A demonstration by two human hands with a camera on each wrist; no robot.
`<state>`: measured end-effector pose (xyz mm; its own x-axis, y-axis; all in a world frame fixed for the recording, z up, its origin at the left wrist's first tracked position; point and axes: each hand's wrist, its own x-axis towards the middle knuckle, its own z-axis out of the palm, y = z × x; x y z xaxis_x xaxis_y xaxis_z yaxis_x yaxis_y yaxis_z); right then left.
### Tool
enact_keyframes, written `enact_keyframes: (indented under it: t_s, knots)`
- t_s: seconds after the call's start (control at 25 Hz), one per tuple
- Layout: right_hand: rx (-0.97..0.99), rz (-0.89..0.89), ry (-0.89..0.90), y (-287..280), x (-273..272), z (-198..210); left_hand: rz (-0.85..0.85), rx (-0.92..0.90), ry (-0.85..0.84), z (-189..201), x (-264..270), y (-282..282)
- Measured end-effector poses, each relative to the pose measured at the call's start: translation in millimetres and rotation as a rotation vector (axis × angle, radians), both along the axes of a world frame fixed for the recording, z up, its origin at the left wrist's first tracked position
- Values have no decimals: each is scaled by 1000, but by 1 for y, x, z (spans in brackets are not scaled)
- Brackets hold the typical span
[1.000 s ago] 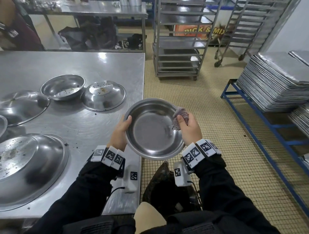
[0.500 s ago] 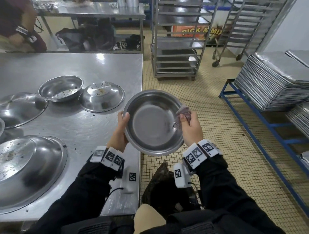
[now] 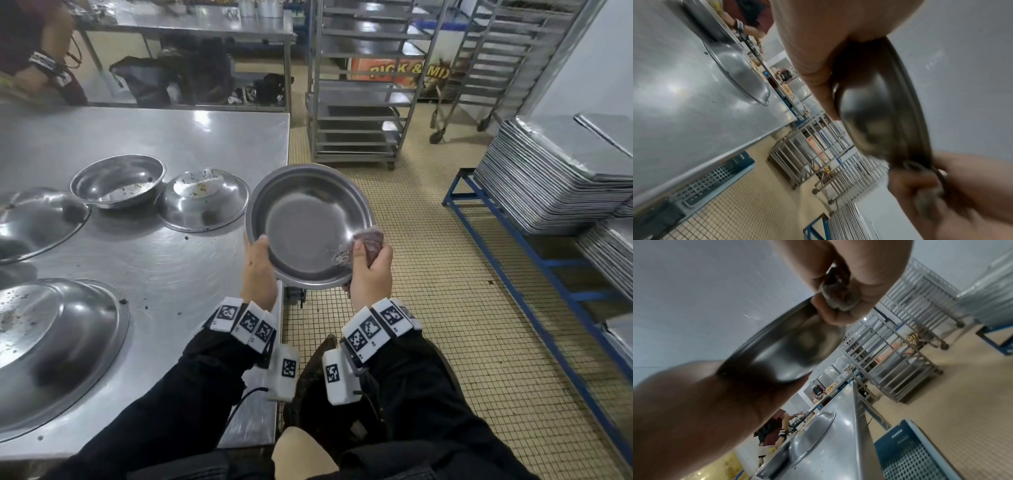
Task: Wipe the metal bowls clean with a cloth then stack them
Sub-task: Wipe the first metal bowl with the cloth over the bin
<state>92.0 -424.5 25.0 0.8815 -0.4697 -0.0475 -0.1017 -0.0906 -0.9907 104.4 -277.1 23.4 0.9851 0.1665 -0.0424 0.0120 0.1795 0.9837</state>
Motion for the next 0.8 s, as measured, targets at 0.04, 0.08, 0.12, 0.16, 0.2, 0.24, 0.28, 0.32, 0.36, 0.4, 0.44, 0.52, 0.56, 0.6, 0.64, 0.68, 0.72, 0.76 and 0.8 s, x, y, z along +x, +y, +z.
enact_keyframes:
  t_s: [0.04, 0.08, 0.12, 0.16, 0.2, 0.24, 0.28, 0.32, 0.36, 0.4, 0.44, 0.52, 0.56, 0.6, 0.64, 0.68, 0.72, 0.76, 0.8]
  knots:
    - [37, -38, 9, 5, 1, -3, -5, 35, -19, -1, -2, -7]
    - [69, -64, 18, 9, 2, -5, -32, 77, -27, -2, -3, -13]
    - [94, -83, 28, 12, 4, -6, -79, 124, -15, -3, -4, -17]
    - [106, -94, 40, 12, 5, -7, -137, 156, 22, -3, -6, -19]
    - [101, -91, 53, 10, 7, -7, -196, 175, 44, -4, -8, -17]
    - [90, -69, 62, 5, 8, -7, -242, 173, 34, -5, -8, -15]
    - [75, -39, 67, -1, 10, -5, -266, 143, 11, -6, -7, -9]
    - [54, -6, 71, -10, 11, -1, -273, 87, -19, -5, -5, 0]
    - [21, 35, 77, -19, 14, 3, -270, -3, -40, -4, -1, 9]
    - [-30, 89, 77, -29, 16, 7, -297, -87, -58, -1, 6, 18]
    - [-97, 156, 81, -38, 20, 11, -368, -137, -91, 1, 14, 26]
    - [-245, 294, 95, -50, 27, 16, -510, -117, -139, 12, 21, 34]
    - [-295, 352, 99, -52, 29, 17, -526, -109, -125, 15, 22, 35]
    - [-322, 390, 100, -53, 31, 18, -494, -112, -94, 15, 24, 35]
    - [-335, 404, 97, -53, 33, 18, -449, -113, -64, 14, 23, 35]
    - [-340, 397, 87, -52, 33, 19, -401, -108, -35, 11, 21, 34]
    - [-327, 370, 73, -51, 32, 19, -362, -93, -9, 12, 18, 31]
    - [-300, 327, 58, -49, 29, 19, -320, -61, 8, 12, 15, 27]
    - [-264, 270, 43, -47, 26, 18, -277, -7, 11, 14, 11, 21]
